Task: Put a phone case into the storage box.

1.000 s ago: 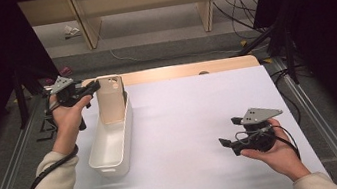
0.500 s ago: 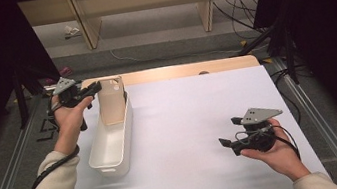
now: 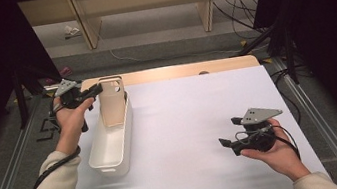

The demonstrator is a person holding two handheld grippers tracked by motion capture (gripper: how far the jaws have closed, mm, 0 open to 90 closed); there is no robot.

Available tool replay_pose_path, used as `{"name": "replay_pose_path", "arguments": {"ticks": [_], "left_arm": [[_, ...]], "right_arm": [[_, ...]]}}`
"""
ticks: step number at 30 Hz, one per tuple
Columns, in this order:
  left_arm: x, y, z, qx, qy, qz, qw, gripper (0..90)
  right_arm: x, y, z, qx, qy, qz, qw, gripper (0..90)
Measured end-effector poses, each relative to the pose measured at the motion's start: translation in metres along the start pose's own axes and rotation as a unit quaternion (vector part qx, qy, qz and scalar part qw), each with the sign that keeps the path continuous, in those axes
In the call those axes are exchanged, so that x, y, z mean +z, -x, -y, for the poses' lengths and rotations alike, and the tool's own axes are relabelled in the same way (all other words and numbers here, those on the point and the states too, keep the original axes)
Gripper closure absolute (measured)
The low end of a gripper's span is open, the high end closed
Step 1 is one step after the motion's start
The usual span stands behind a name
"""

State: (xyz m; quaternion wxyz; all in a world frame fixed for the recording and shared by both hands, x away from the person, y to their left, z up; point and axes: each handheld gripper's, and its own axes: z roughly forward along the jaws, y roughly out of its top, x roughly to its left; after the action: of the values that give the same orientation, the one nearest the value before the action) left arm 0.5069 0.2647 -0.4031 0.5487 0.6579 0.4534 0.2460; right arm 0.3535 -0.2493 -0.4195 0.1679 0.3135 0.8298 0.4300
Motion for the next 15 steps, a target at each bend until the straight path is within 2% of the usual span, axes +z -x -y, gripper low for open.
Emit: {"name": "replay_pose_path", "arguments": {"ticks": [15], "left_arm": [[0.0049, -0.0022, 0.0040, -0.003, -0.009, -0.004, 1.0000, 82.1]], "right_arm": [[0.0000, 0.0000, 0.0000, 0.000, 0.000, 0.000, 1.0000, 16.7]]}}
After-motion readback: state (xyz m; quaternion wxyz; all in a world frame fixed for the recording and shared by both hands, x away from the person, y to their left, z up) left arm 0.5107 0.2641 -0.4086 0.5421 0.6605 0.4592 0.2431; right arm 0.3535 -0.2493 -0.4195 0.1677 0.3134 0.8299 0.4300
